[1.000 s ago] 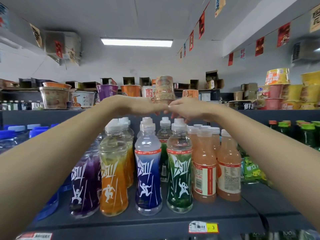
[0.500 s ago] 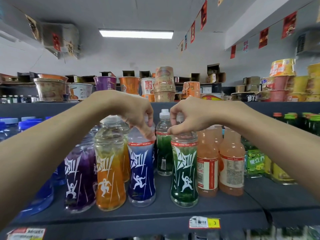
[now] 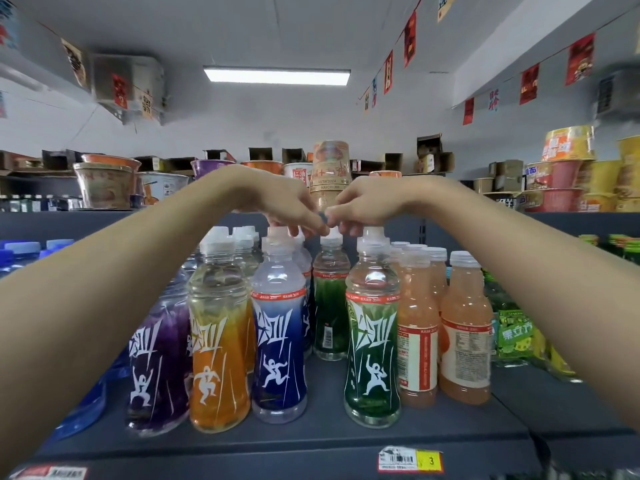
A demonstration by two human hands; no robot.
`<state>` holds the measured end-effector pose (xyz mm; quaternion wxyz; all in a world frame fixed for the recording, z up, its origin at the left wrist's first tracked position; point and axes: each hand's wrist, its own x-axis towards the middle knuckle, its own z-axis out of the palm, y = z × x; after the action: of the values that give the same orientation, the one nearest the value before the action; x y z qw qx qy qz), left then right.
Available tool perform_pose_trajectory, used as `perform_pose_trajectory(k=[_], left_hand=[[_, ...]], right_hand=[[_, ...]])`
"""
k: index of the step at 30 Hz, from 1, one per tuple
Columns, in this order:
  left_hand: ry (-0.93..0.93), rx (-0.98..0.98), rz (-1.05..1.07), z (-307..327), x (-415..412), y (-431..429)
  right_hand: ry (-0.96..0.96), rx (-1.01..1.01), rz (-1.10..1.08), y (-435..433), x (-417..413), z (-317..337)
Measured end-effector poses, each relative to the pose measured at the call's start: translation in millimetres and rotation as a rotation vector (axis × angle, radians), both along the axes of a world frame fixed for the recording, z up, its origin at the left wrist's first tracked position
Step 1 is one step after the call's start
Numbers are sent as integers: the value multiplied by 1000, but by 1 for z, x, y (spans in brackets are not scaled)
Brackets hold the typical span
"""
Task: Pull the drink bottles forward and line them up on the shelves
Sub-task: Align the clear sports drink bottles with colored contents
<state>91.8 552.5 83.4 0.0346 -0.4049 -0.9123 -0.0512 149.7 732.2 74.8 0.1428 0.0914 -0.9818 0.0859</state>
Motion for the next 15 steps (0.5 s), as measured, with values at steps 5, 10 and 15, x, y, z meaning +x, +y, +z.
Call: perform_pose_trajectory(k=[5,10,15], left_hand=[[107,196,90,4,-49,9],[184,8,269,1,-77,20],[217,-10,282,-1,-84,24]], right_hand=[[72,-35,-13,16,-36,-2],[-36,57,-6,22,-65,-6],[10,80,38,27,-79,-10]])
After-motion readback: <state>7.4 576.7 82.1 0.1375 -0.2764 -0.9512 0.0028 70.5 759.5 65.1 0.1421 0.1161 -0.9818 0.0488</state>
